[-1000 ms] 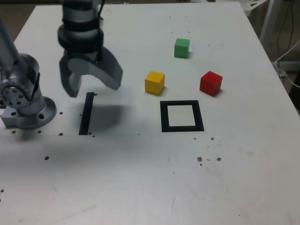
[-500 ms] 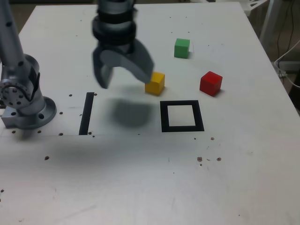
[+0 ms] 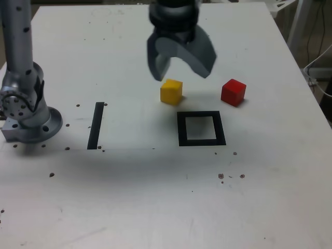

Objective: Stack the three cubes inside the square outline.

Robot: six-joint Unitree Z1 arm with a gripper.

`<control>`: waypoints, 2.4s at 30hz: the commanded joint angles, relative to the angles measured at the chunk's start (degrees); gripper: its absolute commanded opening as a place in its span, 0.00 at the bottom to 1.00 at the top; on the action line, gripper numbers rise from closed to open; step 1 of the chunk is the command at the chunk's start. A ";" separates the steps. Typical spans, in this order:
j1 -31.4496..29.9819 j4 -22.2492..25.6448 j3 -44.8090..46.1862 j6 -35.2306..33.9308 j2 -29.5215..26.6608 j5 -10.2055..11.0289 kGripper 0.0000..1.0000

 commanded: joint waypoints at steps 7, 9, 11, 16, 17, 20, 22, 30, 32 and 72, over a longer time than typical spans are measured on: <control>0.08 0.76 -7.60 4.72 6.18 0.54 0.98; 0.08 0.85 -9.38 5.84 7.46 0.66 0.98; 0.08 0.97 -11.14 6.93 8.72 0.78 0.98; 0.08 1.05 -14.54 9.23 11.67 0.93 0.98; 0.08 1.00 -15.00 9.64 12.24 0.93 0.98; 0.08 0.68 -16.22 11.04 13.97 0.96 0.98; 0.10 0.53 -16.82 11.88 14.81 1.00 0.98; 0.55 -0.34 -18.44 14.45 17.21 1.11 0.98; 0.93 -0.63 -18.77 14.83 17.91 1.11 0.97; 1.49 -0.24 -23.52 15.26 24.55 0.88 0.28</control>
